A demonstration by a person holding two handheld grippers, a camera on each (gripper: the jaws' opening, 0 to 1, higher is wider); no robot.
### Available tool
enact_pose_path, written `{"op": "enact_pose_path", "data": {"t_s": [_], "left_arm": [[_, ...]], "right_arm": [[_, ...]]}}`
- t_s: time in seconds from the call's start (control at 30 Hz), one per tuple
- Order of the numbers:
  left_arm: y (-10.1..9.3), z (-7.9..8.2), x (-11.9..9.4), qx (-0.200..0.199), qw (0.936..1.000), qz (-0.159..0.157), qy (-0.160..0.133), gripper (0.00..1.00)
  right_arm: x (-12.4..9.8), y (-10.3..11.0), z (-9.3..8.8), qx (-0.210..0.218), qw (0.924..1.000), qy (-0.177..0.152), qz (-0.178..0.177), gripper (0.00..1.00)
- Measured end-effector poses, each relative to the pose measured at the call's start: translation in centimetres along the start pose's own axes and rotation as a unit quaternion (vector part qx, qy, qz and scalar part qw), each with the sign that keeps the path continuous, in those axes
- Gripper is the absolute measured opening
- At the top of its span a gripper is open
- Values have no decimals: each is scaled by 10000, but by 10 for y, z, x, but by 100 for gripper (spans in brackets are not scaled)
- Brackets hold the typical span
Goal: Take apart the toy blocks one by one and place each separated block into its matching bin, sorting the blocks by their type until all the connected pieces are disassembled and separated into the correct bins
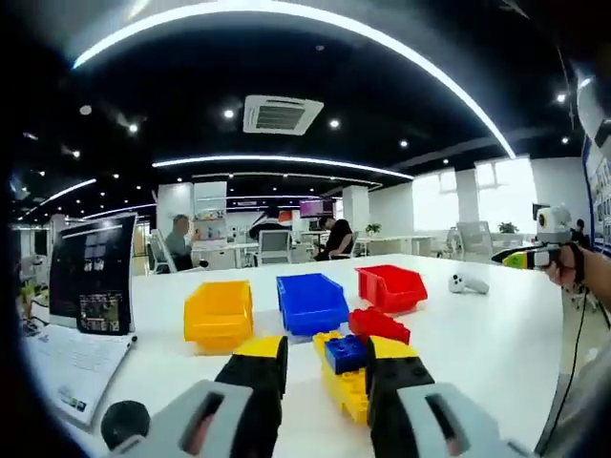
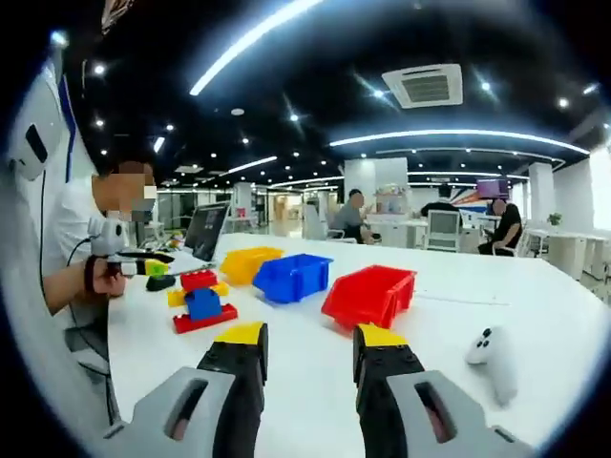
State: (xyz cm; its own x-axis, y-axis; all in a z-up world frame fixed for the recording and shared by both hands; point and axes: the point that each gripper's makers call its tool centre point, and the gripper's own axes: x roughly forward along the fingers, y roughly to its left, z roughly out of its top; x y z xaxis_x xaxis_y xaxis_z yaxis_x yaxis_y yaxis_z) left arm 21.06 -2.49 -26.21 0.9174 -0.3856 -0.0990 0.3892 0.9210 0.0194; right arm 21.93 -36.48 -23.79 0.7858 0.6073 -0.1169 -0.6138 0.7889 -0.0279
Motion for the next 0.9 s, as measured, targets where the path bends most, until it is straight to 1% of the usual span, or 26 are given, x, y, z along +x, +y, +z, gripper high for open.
{"op": "enact_pose_path", "data": {"t_s": [0.1,0.2,0.33,0.4,0.43,0.5,0.6,0.7,0.77,0.83,0.87,0.9], "left_arm": [[7,1,-1,-55,9999,80,-46,34],[12,2,-3,-109,9998,124,-71,34],[14,-2,-4,-181,9998,117,-28,34],[13,-5,-4,-173,9998,108,-1,34],[13,-10,-4,-17,9998,145,100,34],[8,-15,-4,124,9997,63,215,34],[1,-17,-5,131,9995,-122,243,34],[1,-19,-5,141,9994,-172,253,34],[2,-18,-5,94,9995,-178,231,34],[3,-15,-5,27,9996,-231,144,34],[4,-15,-4,13,9996,-241,136,34],[6,-14,-3,3,9996,-233,141,34]], "right_arm": [[2,3,0,-43,10000,22,45,37],[2,0,-1,-55,9999,24,90,37],[2,1,-3,54,9999,42,128,37],[2,2,-5,136,9998,33,154,37],[2,2,-6,146,9998,39,160,37],[3,3,-7,113,9998,81,164,37],[7,8,-6,112,9996,94,248,37],[14,17,-7,-2,9991,147,396,37],[24,31,-6,-324,9972,257,624,37],[38,50,1,-773,9931,263,844,37],[45,61,5,-1020,9896,238,982,37],[52,73,10,-1326,9846,152,1133,37]]}}
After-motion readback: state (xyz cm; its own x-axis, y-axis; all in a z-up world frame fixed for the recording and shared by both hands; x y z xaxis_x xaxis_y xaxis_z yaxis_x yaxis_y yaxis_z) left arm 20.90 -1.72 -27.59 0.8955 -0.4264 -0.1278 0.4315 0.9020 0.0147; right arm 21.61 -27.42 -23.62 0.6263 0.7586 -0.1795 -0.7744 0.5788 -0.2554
